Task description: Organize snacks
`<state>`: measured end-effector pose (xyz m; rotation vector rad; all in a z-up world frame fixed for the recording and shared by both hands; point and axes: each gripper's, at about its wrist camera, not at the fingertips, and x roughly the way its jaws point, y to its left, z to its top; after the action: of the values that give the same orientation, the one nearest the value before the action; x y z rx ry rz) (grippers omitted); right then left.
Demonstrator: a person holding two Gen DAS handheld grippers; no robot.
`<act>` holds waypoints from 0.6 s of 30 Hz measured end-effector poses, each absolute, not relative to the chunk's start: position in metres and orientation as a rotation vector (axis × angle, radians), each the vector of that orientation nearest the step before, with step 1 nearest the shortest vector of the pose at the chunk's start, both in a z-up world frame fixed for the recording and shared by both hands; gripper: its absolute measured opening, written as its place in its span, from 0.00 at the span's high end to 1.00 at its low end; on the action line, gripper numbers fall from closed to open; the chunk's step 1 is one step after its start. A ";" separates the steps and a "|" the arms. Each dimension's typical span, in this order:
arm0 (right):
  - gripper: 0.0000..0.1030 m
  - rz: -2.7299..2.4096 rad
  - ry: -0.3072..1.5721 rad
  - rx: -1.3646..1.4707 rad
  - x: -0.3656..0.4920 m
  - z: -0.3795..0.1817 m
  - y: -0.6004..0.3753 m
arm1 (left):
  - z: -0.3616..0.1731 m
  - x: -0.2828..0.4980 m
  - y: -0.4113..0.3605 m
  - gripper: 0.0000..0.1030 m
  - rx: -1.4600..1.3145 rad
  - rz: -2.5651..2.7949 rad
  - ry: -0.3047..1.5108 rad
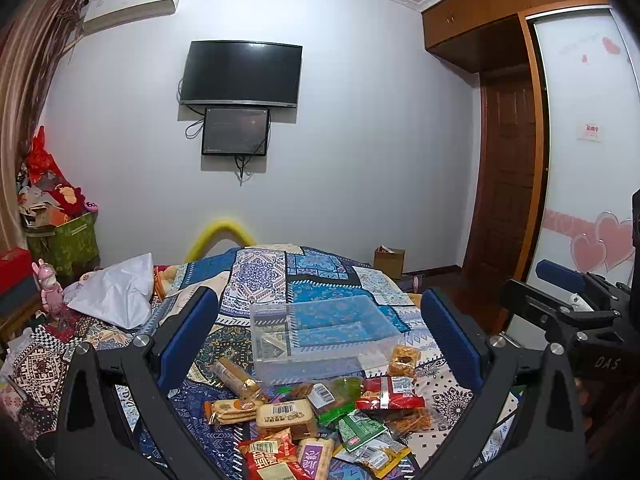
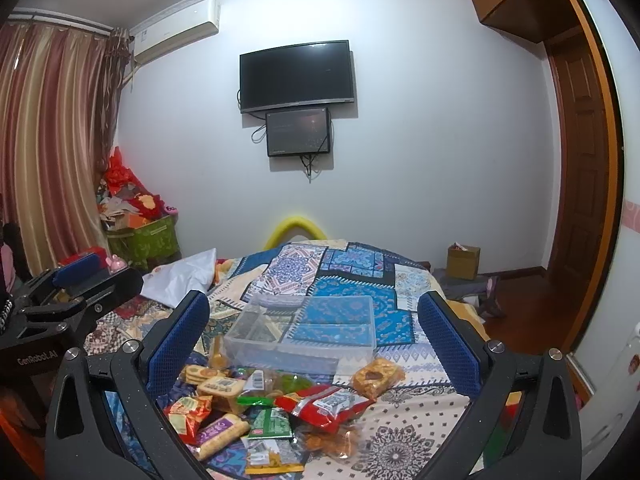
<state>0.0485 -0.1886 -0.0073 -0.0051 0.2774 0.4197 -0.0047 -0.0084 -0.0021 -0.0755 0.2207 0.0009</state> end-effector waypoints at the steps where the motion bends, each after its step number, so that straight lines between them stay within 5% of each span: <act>1: 0.00 0.419 0.276 -0.004 0.048 -0.007 -0.189 | -0.002 -0.005 -0.009 0.01 -0.075 0.001 0.220; 18: 0.00 0.425 0.269 0.003 0.047 -0.004 -0.190 | 0.001 -0.006 -0.008 0.01 -0.075 -0.001 0.217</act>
<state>0.0466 -0.1899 -0.0040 0.0032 0.2694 0.4247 -0.0059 -0.0085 0.0010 -0.0746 0.2166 -0.0006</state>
